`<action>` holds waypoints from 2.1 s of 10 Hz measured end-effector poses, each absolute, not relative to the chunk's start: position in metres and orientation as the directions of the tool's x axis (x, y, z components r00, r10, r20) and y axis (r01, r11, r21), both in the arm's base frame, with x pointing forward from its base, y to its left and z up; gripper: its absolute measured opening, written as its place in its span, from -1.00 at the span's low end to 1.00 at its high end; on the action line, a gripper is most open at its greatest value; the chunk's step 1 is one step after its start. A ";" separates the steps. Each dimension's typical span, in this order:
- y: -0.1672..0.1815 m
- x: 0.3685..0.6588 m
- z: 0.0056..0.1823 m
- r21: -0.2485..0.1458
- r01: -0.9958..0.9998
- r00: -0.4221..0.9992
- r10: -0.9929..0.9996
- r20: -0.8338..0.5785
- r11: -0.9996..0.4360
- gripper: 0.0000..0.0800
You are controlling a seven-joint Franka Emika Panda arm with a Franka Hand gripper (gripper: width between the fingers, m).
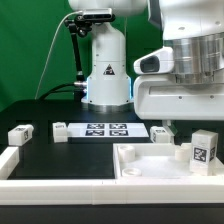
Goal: Assemble one leg
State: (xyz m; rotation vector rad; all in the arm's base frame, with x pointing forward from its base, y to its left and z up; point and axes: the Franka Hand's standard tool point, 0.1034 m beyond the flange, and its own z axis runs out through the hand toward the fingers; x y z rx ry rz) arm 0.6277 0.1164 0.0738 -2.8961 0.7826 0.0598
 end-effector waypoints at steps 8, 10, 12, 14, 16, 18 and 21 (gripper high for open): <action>0.113 0.628 0.073 -0.118 -0.556 0.831 -0.550 -0.082 -0.823 -0.27; 0.113 0.627 0.073 -0.113 -0.624 0.781 -0.618 -0.089 -0.773 -0.27; 0.112 0.627 0.072 -0.097 -0.840 0.543 -0.832 -0.112 -0.535 -0.27; 0.111 0.627 0.072 -0.079 -0.936 0.351 -0.927 -0.136 -0.343 -0.27; 0.112 0.626 0.072 -0.049 -0.991 0.133 -0.979 -0.157 -0.127 -0.27; 0.113 0.627 0.073 -0.009 -0.993 -0.116 -0.978 -0.175 0.120 -0.27; 0.113 0.628 0.074 0.035 -0.896 -0.441 -0.881 -0.171 0.442 -0.27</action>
Offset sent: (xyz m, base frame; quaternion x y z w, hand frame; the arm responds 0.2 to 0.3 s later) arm 0.0000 0.0000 0.0000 0.0000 0.0000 0.0000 1.0000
